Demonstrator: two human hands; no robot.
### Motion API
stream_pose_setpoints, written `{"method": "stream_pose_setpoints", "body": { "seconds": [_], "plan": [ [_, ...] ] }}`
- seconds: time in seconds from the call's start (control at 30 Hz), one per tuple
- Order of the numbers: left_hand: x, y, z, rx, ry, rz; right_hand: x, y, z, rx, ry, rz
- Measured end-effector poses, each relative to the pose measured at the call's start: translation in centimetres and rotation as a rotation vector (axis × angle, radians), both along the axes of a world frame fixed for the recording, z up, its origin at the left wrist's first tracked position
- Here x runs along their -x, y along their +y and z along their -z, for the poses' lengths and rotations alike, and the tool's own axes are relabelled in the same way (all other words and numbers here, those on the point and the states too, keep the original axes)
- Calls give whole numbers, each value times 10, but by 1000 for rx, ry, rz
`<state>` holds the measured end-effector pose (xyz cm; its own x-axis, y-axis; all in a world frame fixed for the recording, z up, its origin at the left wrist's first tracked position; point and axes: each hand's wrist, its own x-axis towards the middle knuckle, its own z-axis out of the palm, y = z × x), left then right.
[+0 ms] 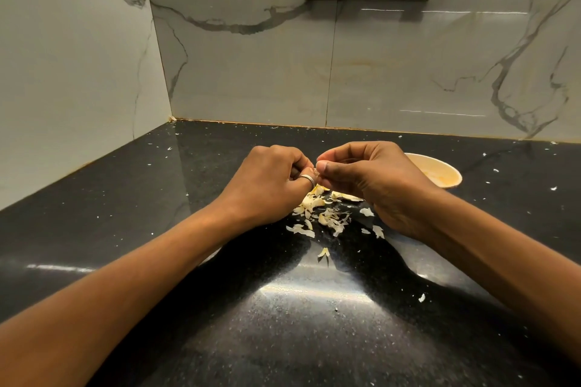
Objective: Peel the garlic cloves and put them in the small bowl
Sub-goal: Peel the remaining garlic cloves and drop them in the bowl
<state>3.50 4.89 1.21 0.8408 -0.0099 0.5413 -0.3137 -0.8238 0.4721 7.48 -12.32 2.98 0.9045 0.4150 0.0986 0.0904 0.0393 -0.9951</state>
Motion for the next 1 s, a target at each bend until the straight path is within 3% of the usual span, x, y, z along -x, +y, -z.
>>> {"method": "stream_pose_setpoints", "body": {
  "seconds": [0.5,0.8,1.0],
  "plan": [
    [4,-3,-3,95,-53,32,3,-2,-4,31,-20,9],
    [7,-3,-8,233,28,121,4,-6,-10,-23,29,-29],
    [6,-2,-7,219,45,114,4,-6,-10,-10,23,-38]
  ]
}}
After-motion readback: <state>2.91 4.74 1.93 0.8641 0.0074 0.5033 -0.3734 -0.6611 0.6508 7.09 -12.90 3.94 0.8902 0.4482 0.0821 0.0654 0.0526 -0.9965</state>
